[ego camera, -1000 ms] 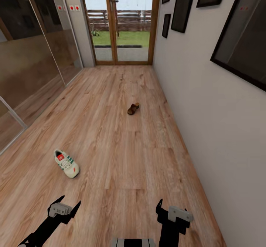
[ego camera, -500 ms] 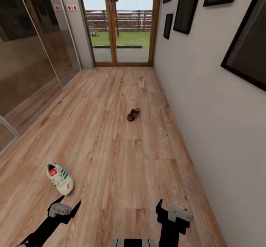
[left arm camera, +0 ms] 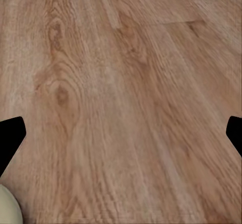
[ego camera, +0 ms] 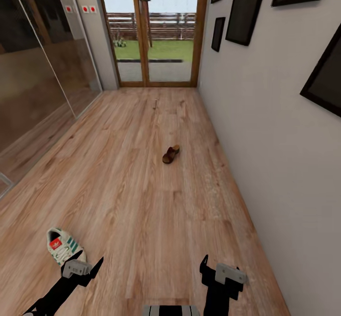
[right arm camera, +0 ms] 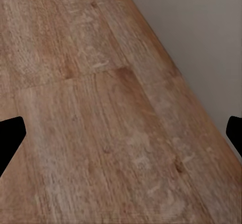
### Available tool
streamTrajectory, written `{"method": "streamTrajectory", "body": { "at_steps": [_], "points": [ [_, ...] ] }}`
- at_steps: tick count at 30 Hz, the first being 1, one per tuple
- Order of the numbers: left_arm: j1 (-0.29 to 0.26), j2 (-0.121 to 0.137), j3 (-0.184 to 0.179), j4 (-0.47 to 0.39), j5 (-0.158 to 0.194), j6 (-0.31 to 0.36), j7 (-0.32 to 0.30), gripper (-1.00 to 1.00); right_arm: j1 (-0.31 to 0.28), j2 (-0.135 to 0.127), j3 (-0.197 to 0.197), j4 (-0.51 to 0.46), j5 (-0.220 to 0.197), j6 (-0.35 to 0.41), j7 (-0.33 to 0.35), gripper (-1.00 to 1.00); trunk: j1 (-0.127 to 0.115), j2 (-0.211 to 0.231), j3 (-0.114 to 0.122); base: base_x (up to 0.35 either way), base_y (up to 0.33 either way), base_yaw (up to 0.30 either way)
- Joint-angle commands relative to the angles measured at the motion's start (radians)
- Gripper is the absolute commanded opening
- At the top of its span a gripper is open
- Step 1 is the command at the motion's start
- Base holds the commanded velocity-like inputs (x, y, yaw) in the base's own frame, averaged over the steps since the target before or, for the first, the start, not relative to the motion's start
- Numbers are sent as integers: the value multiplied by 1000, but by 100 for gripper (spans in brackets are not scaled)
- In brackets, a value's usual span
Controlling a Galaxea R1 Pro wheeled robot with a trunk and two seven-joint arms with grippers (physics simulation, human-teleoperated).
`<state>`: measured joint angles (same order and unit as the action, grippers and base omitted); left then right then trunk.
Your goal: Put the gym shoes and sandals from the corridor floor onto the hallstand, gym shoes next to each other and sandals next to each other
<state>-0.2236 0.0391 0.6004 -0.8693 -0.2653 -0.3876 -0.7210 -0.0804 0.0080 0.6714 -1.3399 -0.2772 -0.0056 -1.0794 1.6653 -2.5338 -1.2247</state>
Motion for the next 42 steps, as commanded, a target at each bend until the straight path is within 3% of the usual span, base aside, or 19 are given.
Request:
{"method": "streamTrajectory", "body": {
  "at_steps": [1,42],
  "points": [
    [-1,-1,4,-1,-9,-5,-4,100,-1,0,2,-1,-5,-1,-5,100,0,0,-1,326,0,0],
    [-1,-1,4,-1,-8,-5,-4,100,-1,0,2,-1,-5,-1,-4,100,0,0,-1,326,0,0]
  ]
}}
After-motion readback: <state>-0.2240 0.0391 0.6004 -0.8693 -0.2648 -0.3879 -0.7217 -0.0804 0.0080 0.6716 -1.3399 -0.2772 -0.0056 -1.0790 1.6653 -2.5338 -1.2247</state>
